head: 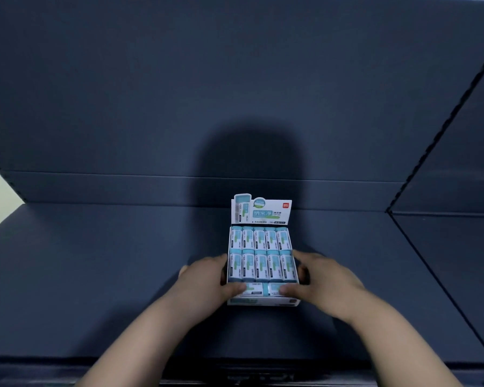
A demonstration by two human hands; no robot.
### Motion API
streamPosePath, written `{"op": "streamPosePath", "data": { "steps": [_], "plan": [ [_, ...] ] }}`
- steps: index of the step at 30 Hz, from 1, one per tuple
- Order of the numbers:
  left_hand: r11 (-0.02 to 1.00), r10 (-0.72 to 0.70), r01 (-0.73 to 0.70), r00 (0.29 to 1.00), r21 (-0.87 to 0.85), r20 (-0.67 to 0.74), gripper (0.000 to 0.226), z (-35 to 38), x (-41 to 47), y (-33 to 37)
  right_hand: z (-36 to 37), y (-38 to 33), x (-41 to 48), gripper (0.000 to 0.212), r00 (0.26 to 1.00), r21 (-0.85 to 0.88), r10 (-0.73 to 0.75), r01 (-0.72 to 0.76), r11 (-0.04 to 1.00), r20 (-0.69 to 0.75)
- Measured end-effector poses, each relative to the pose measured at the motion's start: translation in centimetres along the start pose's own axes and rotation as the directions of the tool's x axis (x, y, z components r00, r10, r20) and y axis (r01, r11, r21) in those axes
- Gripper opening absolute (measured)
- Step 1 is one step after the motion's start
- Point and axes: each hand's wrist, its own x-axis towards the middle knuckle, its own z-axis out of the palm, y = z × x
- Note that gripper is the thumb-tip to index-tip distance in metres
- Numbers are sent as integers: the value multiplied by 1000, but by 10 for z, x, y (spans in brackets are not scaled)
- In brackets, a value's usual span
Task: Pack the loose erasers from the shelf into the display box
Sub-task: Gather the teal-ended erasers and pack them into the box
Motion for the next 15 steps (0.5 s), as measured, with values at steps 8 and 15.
{"op": "streamPosePath", "data": {
  "steps": [8,15],
  "plan": [
    [1000,2,-1,999,27,-48,28,-1,0,4,1,0,-2,35,1000,46,21,-22,999,5],
    [998,-59,60,995,-15,82,55,9,-17,-2,5,5,-13,75,996,21,38,-40,999,82]
  ]
}}
